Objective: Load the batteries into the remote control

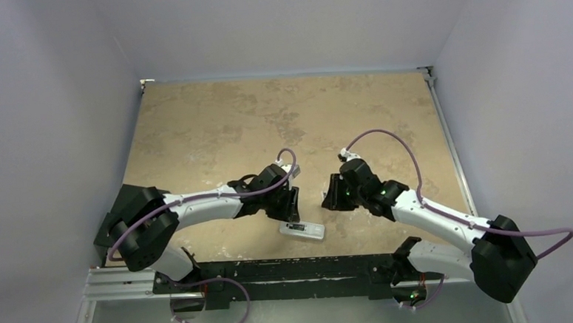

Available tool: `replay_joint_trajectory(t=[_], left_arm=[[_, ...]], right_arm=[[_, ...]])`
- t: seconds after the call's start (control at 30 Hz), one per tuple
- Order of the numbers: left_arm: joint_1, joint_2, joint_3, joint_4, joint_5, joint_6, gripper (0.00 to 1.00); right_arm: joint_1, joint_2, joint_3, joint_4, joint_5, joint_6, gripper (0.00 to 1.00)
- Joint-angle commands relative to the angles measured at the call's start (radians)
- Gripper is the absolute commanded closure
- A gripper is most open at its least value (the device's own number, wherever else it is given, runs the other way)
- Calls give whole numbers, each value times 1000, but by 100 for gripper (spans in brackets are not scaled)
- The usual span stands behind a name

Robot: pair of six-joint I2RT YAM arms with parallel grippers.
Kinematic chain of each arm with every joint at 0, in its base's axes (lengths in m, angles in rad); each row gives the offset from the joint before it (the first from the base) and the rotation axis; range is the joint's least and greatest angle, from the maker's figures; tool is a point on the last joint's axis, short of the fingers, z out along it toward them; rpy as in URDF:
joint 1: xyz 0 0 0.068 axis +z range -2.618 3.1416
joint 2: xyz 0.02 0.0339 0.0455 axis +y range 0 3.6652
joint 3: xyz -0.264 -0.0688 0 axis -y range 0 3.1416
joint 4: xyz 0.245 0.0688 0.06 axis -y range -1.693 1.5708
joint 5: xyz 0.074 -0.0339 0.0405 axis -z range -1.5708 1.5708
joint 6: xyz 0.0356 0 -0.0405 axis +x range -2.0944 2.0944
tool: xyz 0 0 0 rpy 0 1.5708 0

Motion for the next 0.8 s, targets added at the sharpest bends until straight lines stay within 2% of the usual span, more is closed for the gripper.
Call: replay_joint_trajectory(t=[0.0,0.77], left_arm=[[-4,-12,-46,36,44,22,64],[-5,-109,-184,72,77,-18,66]], right_arm=[[51,19,52,-26,52,-4,100],[147,28,90,-115,97,-10,100]])
